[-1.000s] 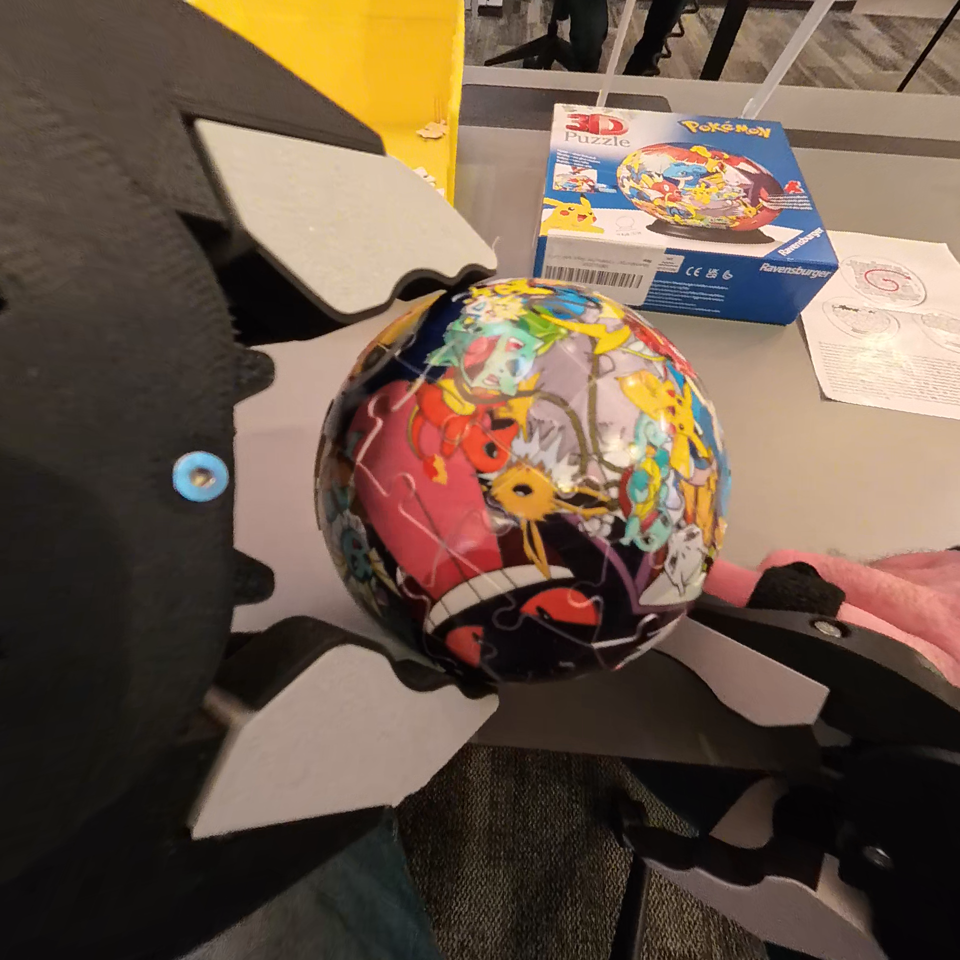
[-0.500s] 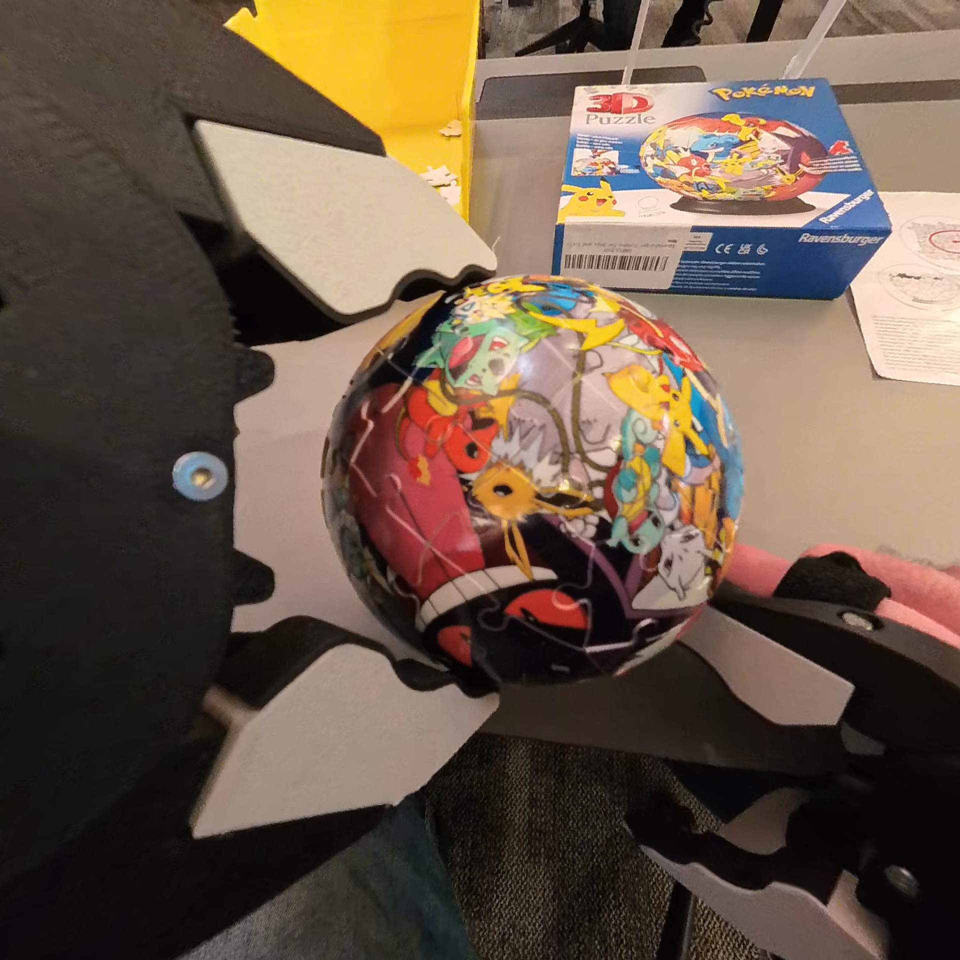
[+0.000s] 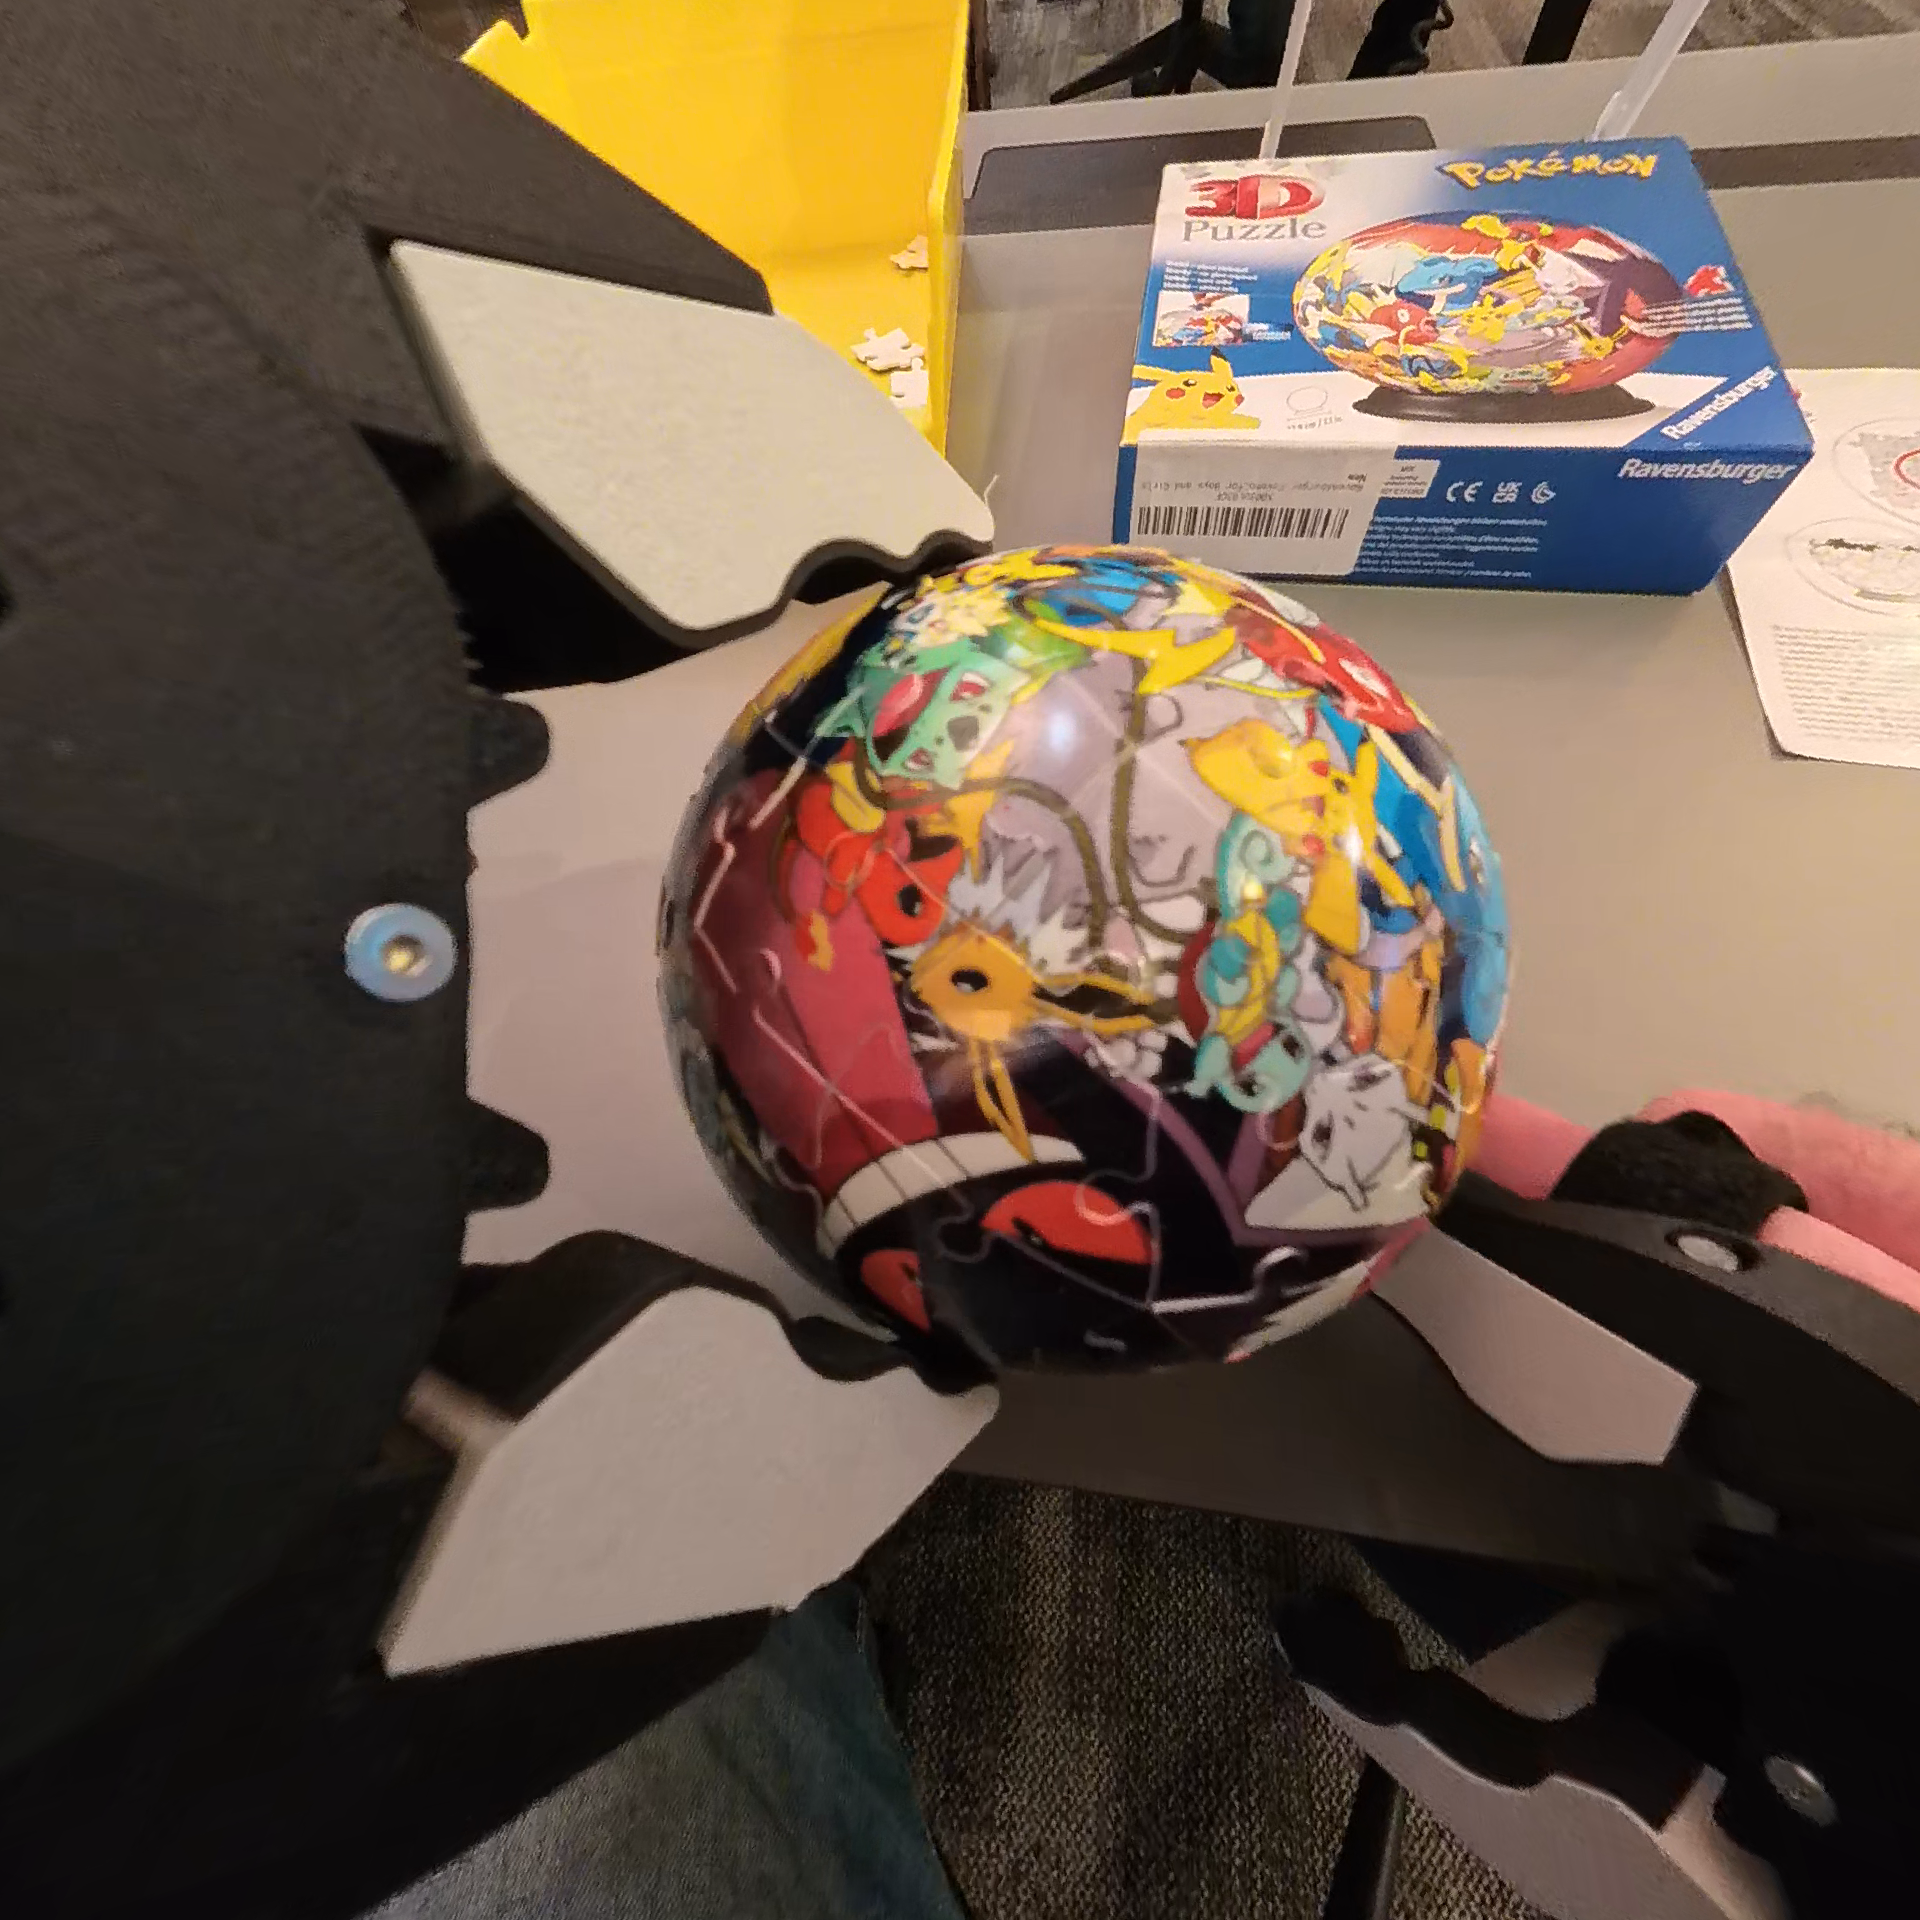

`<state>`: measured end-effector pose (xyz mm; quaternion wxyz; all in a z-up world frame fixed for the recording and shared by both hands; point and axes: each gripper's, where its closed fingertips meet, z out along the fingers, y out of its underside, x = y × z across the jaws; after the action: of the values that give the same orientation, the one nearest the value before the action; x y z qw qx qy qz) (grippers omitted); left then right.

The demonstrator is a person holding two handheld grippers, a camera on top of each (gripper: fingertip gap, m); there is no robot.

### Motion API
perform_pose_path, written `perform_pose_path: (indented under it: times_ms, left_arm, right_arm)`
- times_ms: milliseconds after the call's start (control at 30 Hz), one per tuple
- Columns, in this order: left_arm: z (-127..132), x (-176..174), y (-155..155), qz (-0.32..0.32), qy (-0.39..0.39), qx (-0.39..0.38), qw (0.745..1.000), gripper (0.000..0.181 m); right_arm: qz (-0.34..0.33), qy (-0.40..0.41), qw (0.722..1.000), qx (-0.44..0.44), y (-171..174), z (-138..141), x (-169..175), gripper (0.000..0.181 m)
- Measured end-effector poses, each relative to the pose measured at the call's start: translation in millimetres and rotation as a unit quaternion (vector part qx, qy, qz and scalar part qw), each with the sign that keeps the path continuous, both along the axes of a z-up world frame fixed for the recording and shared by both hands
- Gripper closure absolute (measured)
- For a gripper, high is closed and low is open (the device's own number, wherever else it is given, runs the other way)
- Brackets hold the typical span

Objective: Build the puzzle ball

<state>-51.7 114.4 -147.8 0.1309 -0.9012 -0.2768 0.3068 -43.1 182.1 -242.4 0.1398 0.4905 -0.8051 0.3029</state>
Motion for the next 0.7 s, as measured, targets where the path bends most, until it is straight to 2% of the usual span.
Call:
perform_pose_path:
  times_ms: [367, 700]
  left_arm:
    - [1, -6, 4, -0.007, -0.005, -0.006, 1.0, 0.047]
    - [1, -13, 9, -0.009, -0.027, -0.035, 0.999, 0.047]
  right_arm:
    - [-0.047, 0.003, 0.999, -0.009, 6, 3, -8, 0.062]
    - [-0.049, 0.0, 0.999, -0.016, 13, 5, -12, 0.064]
